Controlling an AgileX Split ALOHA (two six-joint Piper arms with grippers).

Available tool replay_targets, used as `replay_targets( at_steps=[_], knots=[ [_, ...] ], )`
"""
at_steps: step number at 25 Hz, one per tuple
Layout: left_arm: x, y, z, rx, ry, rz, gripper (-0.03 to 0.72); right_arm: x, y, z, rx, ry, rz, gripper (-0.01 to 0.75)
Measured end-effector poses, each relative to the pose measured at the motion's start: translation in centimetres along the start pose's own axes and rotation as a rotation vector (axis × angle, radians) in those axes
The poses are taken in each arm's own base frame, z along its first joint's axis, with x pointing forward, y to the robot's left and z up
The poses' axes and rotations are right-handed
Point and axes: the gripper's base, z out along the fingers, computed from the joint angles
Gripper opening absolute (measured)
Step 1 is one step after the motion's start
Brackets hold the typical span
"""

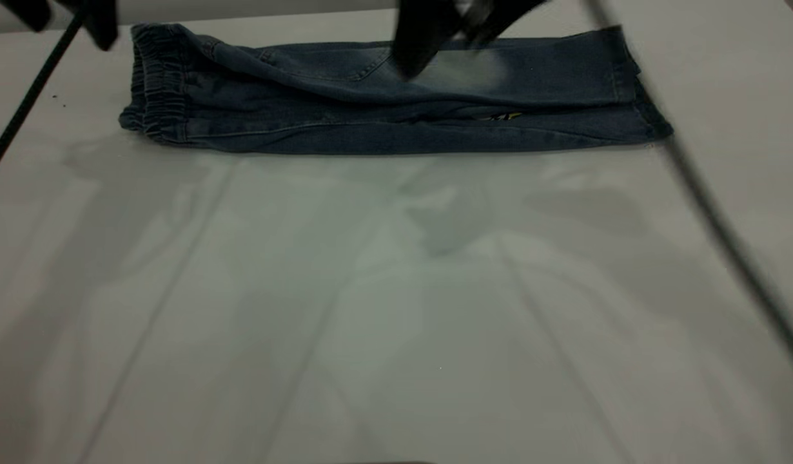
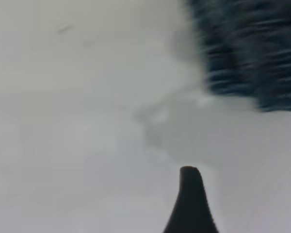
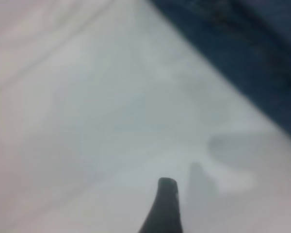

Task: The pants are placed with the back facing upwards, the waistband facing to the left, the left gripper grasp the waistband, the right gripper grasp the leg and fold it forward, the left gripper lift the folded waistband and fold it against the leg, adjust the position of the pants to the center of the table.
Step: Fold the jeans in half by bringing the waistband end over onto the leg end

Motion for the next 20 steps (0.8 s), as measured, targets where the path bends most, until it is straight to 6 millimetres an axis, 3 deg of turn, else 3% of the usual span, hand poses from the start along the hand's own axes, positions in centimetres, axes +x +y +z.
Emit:
replay_targets(
  at_steps=[3,8,16,20],
  knots=[
    [0.4,2.3,0.3,-0.078,0.020,-0.098,0.497,0.3,1.8,2.5,-0.001,0.004,-0.052,0.581],
    [0.9,5.1,0.6,-0.127,0.036,-0.194,0.497,-0.7,3.4,4.7,0.062,-0.114,-0.102,0.581],
    [0.5,5.1,0.7,-0.113,-0.016,-0.196,0.497,-3.0,2.7,9.1,0.079,-0.210,-0.036,0.570],
    [0.4,5.1,0.7,-0.113,-0.019,-0.196,0.497,-3.0,2.4,11.6,0.048,-0.204,0.041,0.545]
  ],
)
